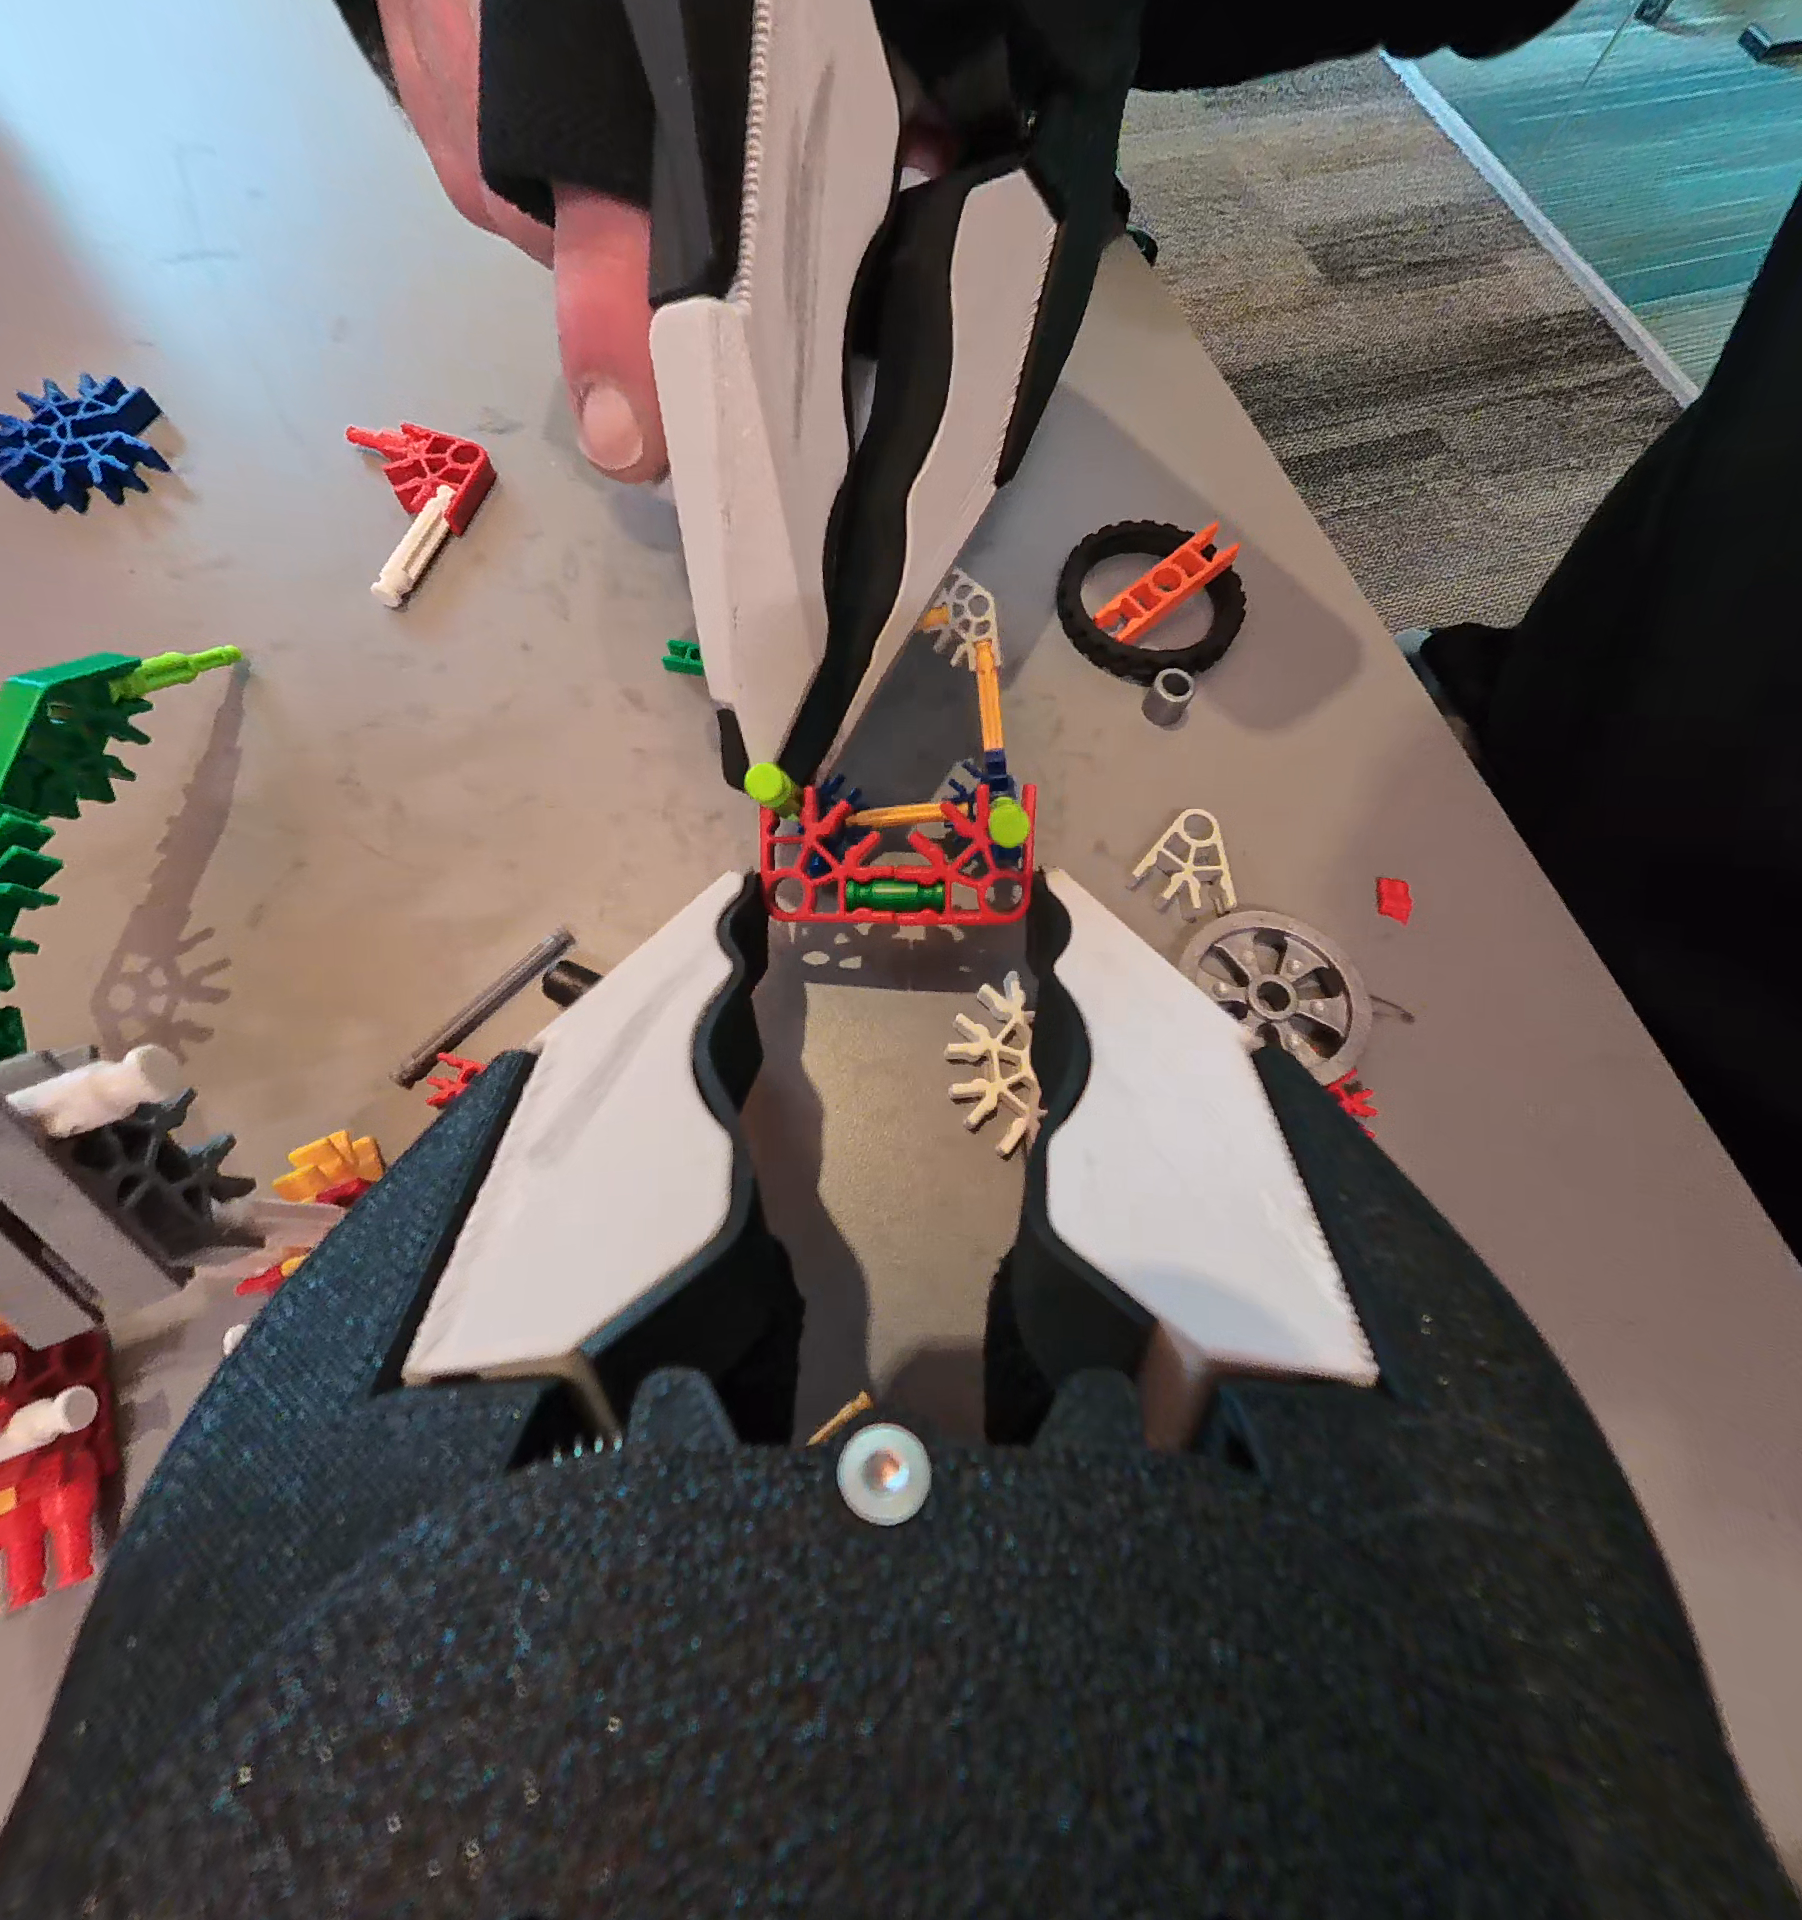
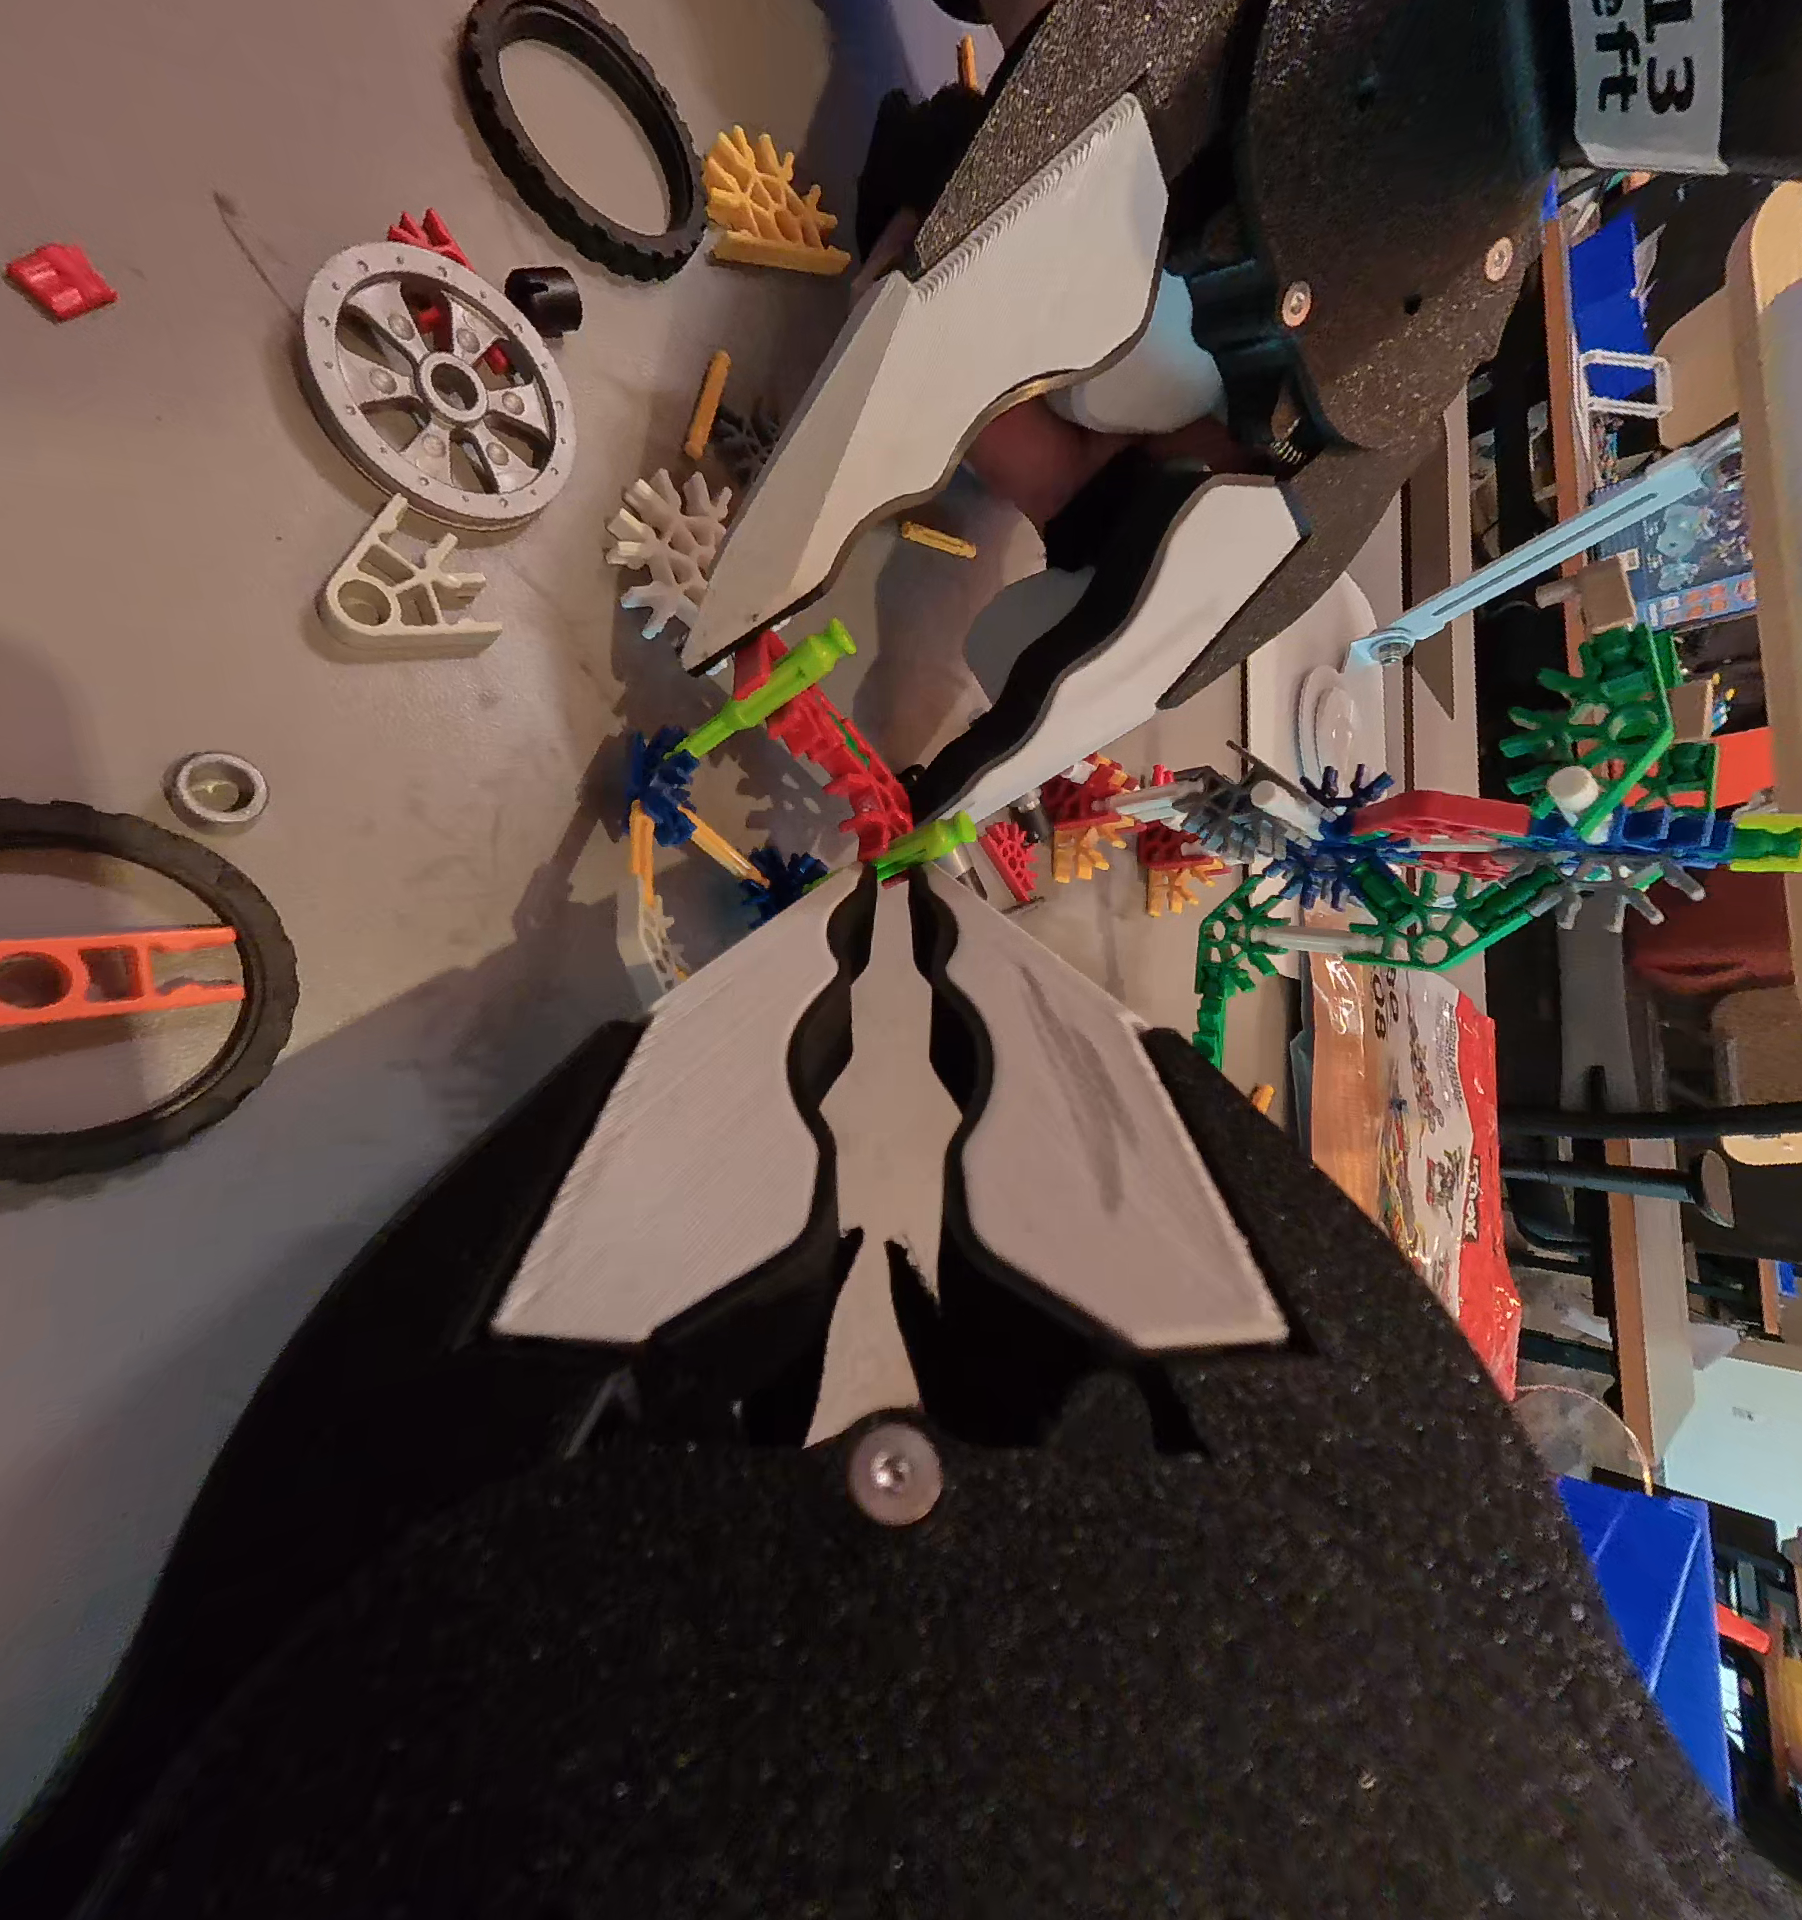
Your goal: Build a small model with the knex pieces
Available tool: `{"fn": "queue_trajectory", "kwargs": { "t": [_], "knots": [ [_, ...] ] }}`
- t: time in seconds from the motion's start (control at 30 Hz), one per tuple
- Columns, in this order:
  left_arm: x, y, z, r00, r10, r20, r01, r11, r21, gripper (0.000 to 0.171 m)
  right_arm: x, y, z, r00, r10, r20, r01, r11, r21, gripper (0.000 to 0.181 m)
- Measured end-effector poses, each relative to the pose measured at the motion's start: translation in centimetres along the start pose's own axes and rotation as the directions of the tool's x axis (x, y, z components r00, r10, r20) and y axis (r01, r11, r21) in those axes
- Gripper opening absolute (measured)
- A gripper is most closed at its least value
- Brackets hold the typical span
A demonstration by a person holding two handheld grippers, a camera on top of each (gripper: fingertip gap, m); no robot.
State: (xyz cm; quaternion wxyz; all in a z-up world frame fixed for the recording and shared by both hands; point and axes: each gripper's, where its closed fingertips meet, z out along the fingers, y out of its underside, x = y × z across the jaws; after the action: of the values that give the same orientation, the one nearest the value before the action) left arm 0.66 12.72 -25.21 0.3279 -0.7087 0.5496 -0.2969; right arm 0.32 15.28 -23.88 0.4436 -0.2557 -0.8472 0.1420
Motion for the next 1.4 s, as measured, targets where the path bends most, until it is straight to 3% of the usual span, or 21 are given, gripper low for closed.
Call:
{"fn": "queue_trajectory", "kwargs": {
  "t": [0.6,1.17,1.4],
  "knots": [
    [0.1,0.7,0.6,1.000,0.018,0.021,-0.017,0.998,-0.054,0.047,-0.2,-0.3,0.4,0.994,-0.097,0.058,0.101,0.993,-0.063,0.004],
    [0.4,1.1,1.1,1.000,0.028,-0.011,-0.029,0.995,-0.100,0.047,-0.7,-0.3,0.5,0.919,-0.216,0.331,0.285,0.942,-0.177,0.003],
    [0.6,1.1,1.1,0.998,0.009,-0.055,-0.014,0.995,-0.098,0.047,-0.6,-0.4,0.4,0.919,-0.268,0.290,0.321,0.935,-0.153,0.005]
  ]
}}
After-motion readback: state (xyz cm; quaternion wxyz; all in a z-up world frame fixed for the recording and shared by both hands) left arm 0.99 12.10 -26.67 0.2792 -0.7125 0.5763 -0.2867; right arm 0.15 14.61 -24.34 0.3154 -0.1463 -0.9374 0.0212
